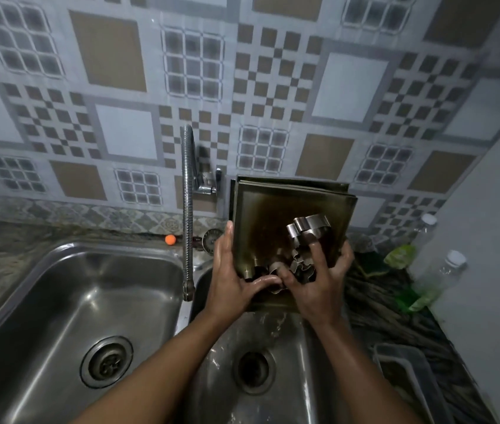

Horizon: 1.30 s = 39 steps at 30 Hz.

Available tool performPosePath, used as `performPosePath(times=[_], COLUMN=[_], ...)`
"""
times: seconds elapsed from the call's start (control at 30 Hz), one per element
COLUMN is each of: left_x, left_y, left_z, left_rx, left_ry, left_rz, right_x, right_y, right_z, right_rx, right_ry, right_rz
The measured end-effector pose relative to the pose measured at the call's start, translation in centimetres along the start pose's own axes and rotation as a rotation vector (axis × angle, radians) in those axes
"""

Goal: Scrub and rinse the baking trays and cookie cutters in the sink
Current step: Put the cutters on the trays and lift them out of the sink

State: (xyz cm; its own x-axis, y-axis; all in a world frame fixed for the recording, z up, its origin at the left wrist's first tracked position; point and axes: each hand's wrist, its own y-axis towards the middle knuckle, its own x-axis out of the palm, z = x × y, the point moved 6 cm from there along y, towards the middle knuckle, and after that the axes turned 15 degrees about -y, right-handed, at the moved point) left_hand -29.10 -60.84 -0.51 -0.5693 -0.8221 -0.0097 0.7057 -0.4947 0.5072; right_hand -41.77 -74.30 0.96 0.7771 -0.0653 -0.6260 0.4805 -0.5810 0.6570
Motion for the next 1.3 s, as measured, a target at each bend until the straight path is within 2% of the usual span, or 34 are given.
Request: performPosePath(times=[0.2,0.4,0.53,0.73,1.13,1.3], left_x=[0.4,1.2,1.2,1.2,0.8,1.0], left_y=[3.3,6.5,8.0,9.2,11.2,11.4], left_z=[4.1,7.0,8.9,11.6,14.6,15.1], left_rx=[0.253,0.436,0.540,0.676,0.652,0.748], left_ry=[0.019,0.078,0.105,0.087,0.182,0.210], left_rz=[0.018,0.040,0.061,0.078,0.046,0.069], right_x=[-3.8,-6.7,-7.6,-8.6,-10.5,-11.1], right_y=[4.3,7.7,9.3,11.1,13.1,13.2], right_z=[-2.1,-2.9,-3.5,-4.7,-6.4,-6.5], right_rx=[-0.277,-0.301,-0.410,-0.455,-0.465,-0.501], right_ry=[0.132,0.057,-0.022,0.026,0.048,0.023], right_rz=[0.319,0.487,0.613,0.692,0.757,0.795])
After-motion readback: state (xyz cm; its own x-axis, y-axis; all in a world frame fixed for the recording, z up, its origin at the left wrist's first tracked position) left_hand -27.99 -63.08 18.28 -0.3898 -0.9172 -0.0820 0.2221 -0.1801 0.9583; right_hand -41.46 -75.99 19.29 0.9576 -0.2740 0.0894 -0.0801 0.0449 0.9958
